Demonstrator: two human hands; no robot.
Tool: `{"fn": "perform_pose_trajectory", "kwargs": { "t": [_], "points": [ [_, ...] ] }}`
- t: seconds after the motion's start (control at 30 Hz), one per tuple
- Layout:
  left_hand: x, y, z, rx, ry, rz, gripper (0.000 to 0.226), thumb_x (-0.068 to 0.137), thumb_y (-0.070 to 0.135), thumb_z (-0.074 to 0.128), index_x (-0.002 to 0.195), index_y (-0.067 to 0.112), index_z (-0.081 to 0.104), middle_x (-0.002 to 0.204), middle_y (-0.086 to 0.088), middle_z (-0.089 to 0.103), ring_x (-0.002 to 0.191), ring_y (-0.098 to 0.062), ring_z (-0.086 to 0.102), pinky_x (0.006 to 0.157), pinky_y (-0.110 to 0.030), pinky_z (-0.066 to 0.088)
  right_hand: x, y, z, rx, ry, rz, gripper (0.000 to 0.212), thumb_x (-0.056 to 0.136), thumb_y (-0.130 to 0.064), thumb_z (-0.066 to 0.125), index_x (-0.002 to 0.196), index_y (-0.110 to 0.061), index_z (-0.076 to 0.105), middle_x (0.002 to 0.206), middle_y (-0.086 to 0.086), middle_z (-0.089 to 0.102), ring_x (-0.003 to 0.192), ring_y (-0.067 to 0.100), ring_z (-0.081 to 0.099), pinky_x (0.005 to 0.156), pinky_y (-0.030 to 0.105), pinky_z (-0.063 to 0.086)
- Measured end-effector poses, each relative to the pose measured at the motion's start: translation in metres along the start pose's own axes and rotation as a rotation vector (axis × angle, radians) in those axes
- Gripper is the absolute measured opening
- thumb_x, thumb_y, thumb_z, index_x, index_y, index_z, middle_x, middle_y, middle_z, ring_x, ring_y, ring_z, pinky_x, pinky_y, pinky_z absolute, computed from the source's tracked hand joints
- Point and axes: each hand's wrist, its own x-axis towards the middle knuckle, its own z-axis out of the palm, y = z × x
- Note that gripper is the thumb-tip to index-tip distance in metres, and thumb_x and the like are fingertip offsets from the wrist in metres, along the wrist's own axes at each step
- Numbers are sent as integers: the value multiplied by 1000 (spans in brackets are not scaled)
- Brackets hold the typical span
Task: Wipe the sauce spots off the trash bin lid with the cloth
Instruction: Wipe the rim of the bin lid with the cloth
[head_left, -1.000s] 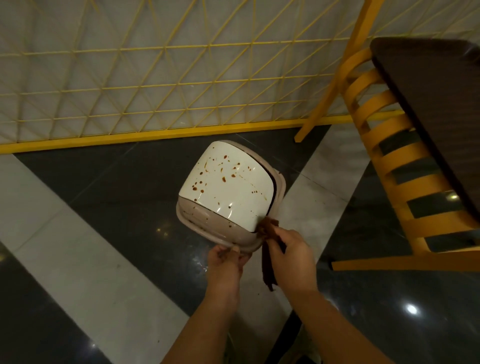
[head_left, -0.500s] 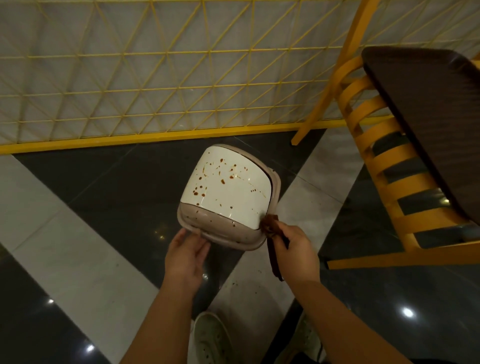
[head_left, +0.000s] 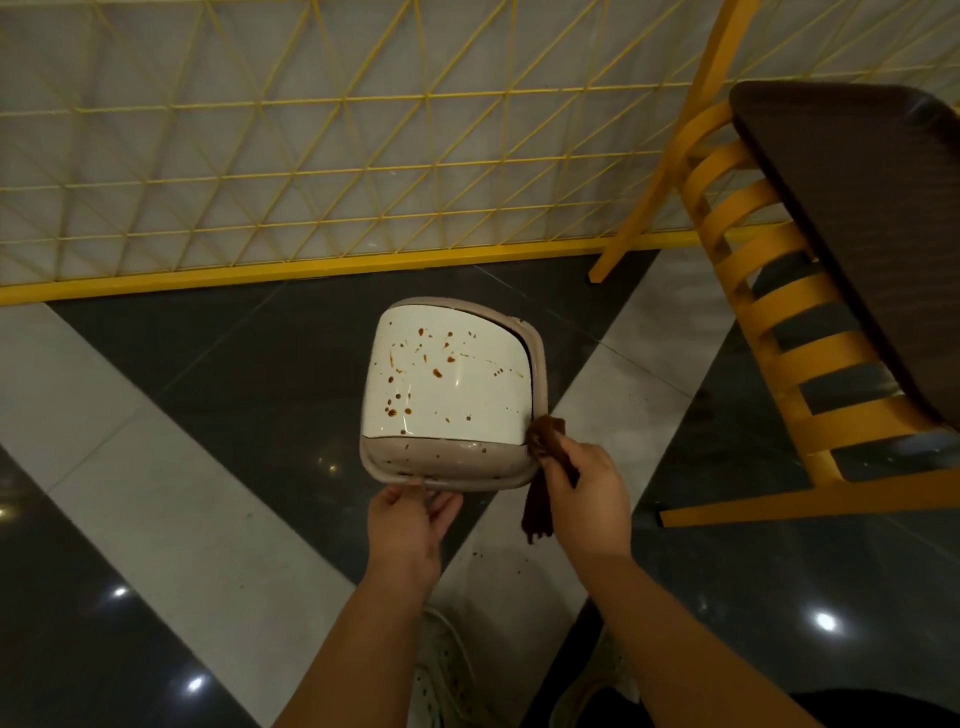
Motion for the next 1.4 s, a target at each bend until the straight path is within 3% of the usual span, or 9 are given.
{"fn": "perform_pose_trajectory", "kwargs": {
  "t": [0.07,0.3,0.63,0.73,0.93,1.07,1.13,1.27,1.4],
  "points": [
    [-3,-8,8,-15,-2,4,24,95,-3,50,115,7,60,115,-19,66,105,-27,65,91,-40,52,14,0,-5,-10,14,37,27,94,-25,54,119,-28,62,102,-3,58,88,10,57,85,26,50],
    [-7,-21,18,-78,34,68,32,97,-1,49,125,11,55,118,-18,65,101,-24,66,87,-37,53,-21,-11,11,213,87,83,16,91,-24,59,106,-26,65,93,-7,59,84,3,58,79,14,48],
    [-9,-20,21,-77,55,56,40,95,-3,49,132,13,52,119,-15,65,101,-24,66,94,-42,52,-20,-3,8,-48,-38,-5,17,95,-24,52,107,-22,63,95,-6,57,79,6,58,79,25,52],
    [-8,-18,19,-57,48,49,39,95,-2,50,131,13,53,117,-15,66,98,-23,68,89,-40,54,-22,1,2,-155,-130,-130,21,95,-21,51,112,-24,62,96,-5,57,77,9,57,75,21,51],
    [-9,-19,22,-45,47,71,39,95,-4,47,132,8,51,117,-17,65,90,-22,68,67,-30,58,-25,-6,11,-270,-86,-233,23,90,-15,56,111,-23,64,95,0,61,74,16,59,63,19,45],
    [-11,-16,20,-3,52,104,33,96,-3,45,127,2,56,104,-21,67,84,-24,68,50,-23,56,-34,-20,28,-336,-179,-383,37,78,-11,69,111,-26,67,100,3,67,72,23,65,56,29,54],
    [-6,-14,17,10,56,84,34,96,-3,47,129,2,53,108,-19,67,87,-22,68,57,-23,58,-24,-12,19,-369,-152,-392,36,77,-12,71,110,-28,67,97,1,66,68,20,63,53,25,52],
    [-5,-11,17,-19,51,30,40,94,-2,53,130,12,45,117,-14,63,98,-22,67,90,-39,55,-11,10,-7,-398,-64,-286,29,88,-14,58,115,-22,63,91,1,60,66,16,57,57,26,52],
    [-5,-13,21,-15,68,58,40,95,1,52,132,13,45,118,-14,64,98,-23,67,93,-41,53,-13,-1,6,-366,-50,-250,27,91,-15,54,116,-19,62,92,1,59,65,13,55,60,23,50]
  ]
}}
